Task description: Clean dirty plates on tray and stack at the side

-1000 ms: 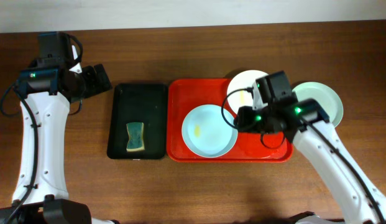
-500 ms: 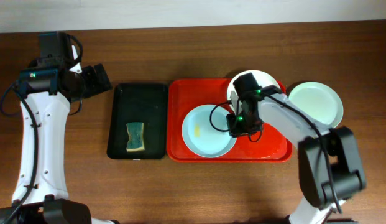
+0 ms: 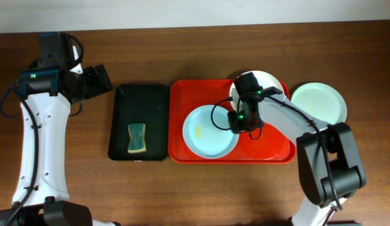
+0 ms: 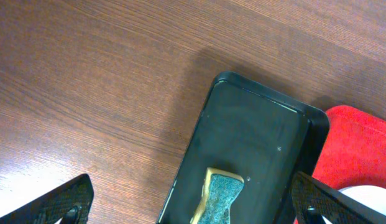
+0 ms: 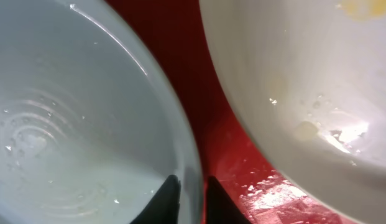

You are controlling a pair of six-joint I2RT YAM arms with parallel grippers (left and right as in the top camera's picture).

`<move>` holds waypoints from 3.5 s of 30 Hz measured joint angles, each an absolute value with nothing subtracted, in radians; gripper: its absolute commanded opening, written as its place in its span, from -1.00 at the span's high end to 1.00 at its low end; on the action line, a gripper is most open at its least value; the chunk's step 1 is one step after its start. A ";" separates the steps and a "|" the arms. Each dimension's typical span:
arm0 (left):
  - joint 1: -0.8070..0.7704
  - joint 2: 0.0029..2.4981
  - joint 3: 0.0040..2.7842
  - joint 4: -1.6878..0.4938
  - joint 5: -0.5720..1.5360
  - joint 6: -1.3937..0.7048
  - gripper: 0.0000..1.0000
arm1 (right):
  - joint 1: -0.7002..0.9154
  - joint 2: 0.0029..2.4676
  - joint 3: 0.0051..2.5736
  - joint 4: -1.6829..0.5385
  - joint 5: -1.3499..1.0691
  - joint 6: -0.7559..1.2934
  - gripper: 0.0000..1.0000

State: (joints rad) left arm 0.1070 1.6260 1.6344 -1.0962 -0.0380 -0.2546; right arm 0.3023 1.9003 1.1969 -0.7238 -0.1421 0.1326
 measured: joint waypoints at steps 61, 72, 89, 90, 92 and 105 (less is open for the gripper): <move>0.107 1.626 1.634 -1.096 -0.038 -0.255 -0.98 | 0.302 1.901 1.248 -0.773 -0.154 0.386 0.75; 0.107 1.626 1.634 -1.096 -0.038 -0.255 -0.98 | 0.302 1.901 1.247 -0.722 -0.134 0.355 0.70; 0.107 1.626 1.634 -1.096 -0.038 -0.255 -0.98 | 0.302 1.901 1.219 -0.693 -0.136 0.346 0.91; 0.107 1.626 1.634 -1.096 -0.038 -0.255 -0.98 | 0.302 1.901 1.219 -0.693 -0.136 0.346 0.90; 0.107 1.626 1.634 -1.096 -0.038 -0.254 -0.98 | 0.302 1.901 1.219 -0.693 -0.136 0.344 0.90; 0.107 1.626 1.634 -1.095 -0.038 -0.255 -0.98 | 0.302 1.901 1.219 -0.685 -0.135 0.343 0.90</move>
State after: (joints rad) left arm 0.1070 1.6260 1.6344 -1.0950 -0.0380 -0.2546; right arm 0.3023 1.9011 1.2190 -0.6846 -0.1352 0.3431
